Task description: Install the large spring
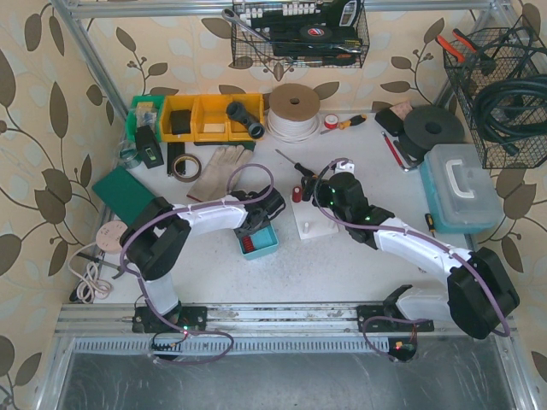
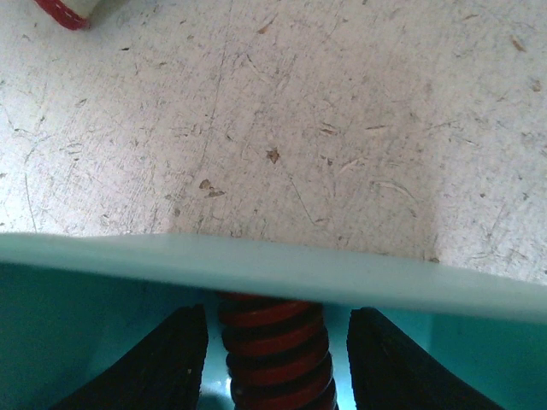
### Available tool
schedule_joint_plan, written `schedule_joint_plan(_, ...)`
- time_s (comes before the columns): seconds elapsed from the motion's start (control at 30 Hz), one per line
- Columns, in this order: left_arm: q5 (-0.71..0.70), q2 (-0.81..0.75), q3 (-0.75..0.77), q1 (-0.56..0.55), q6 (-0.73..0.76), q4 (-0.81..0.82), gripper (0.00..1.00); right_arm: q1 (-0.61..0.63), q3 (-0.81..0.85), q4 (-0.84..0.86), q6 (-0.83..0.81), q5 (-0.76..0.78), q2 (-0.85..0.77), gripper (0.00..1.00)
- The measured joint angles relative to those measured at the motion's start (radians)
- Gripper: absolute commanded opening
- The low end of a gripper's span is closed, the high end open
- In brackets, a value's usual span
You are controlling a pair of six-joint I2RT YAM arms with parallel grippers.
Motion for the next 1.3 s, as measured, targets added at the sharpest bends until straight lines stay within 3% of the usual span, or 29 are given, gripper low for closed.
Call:
schedule_joint_plan(0.27,0.01,0.028,-0.001,0.013,0.034,0.027,0.44,0.0,0.004,-0.001,0.0,0.0,0.004,0.99)
schedule_joint_plan(0.5,0.006,0.034,0.006,0.013,0.061,0.017,0.18,0.0,0.009,-0.008,-0.012,-0.013,0.004,0.99)
schedule_joint_plan(0.63,0.009,0.034,0.011,0.013,0.066,0.013,0.09,-0.008,0.008,-0.019,-0.013,-0.002,0.0,0.99)
schedule_joint_plan(0.77,0.019,0.027,0.013,0.013,0.066,0.006,0.0,-0.125,-0.055,0.019,0.032,-0.06,-0.06,0.99)
schedule_joint_plan(0.87,0.026,0.004,0.013,0.013,0.066,0.001,0.0,-0.185,-0.085,0.058,0.033,-0.156,-0.063,0.94)
schedule_joint_plan(1.03,0.029,-0.097,0.013,0.013,0.055,-0.019,0.0,-0.162,-0.094,0.175,0.024,-0.361,-0.056,0.9)
schedule_joint_plan(1.3,0.048,-0.402,-0.06,0.013,-0.019,0.019,0.0,0.037,-0.095,0.2,-0.004,-0.377,-0.189,0.89)
